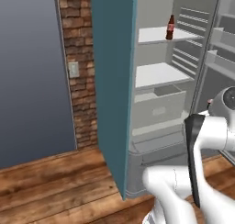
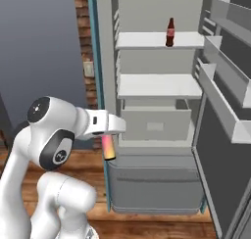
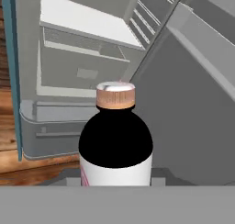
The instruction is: Open the fridge, grab two sodas, and place both sodas inside the bowl with ice on the dining counter.
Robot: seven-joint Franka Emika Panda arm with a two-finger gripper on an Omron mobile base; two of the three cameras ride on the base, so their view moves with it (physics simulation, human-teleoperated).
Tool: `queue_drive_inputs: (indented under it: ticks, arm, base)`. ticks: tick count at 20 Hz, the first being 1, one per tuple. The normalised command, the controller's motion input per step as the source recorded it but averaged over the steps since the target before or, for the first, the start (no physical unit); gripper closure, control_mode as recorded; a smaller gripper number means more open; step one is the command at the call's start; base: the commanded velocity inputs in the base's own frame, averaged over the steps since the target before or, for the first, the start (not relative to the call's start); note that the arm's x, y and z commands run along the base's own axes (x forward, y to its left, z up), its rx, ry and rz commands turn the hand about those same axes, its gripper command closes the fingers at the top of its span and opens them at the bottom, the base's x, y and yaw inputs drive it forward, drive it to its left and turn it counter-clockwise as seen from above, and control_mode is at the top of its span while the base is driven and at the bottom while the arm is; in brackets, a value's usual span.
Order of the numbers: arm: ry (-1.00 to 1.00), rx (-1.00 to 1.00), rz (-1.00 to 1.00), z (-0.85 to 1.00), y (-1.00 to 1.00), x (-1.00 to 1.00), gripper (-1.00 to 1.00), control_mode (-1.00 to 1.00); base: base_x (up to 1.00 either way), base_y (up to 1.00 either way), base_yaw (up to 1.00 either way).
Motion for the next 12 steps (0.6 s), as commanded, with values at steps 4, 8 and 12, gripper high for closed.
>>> queue_drive_inputs:
  ticks: [4,8,12]
  arm:
    - [0.00,0.00,0.00,0.00,0.00,0.00,1.00,1.00]
    - [0.00,0.00,0.00,0.00,0.00,0.00,1.00,1.00]
    - [0.00,0.00,0.00,0.00,0.00,0.00,1.00,1.00]
  base:
    - [-0.68,0.00,-0.49]
    - [-0.70,0.00,-0.55]
    - [-0.76,0.00,-0.53]
